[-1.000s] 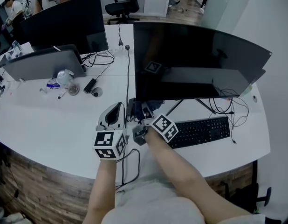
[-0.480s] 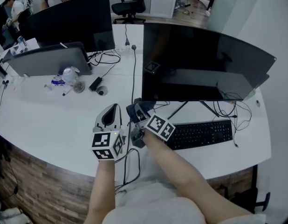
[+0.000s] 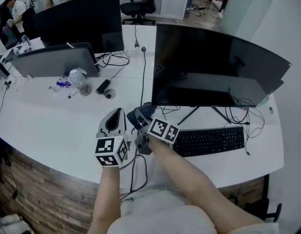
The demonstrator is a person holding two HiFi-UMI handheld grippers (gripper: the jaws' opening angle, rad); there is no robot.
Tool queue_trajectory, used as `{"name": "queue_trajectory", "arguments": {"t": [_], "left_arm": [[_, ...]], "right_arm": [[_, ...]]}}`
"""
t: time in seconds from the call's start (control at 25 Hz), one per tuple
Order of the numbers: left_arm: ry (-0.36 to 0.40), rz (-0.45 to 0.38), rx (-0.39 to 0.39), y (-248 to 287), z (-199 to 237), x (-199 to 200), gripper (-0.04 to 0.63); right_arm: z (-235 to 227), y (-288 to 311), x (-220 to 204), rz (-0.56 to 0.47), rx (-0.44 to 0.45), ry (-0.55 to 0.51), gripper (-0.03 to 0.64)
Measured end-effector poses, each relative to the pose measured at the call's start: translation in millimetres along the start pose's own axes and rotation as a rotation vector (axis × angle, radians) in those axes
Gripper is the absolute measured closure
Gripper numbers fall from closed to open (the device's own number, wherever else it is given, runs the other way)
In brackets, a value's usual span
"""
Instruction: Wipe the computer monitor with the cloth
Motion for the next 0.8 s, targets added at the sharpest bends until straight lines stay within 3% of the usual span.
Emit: {"name": "queue_trajectory", "arguments": {"t": [0.8], "left_arm": [[-0.007,-0.016,0.011,-1,3,3,0.586]], "right_arm": [[12,4,19,0.058,-0.007,-0.137,0.526]]}}
Point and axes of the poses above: the fingertips, and each gripper's own axes: y forward along the fingers, z to its left, x out of its top, the point moved 5 cm from there along -y, backward along the fingers, and after that the axes turned 5 degrees about -x, right-handed, at the moved point
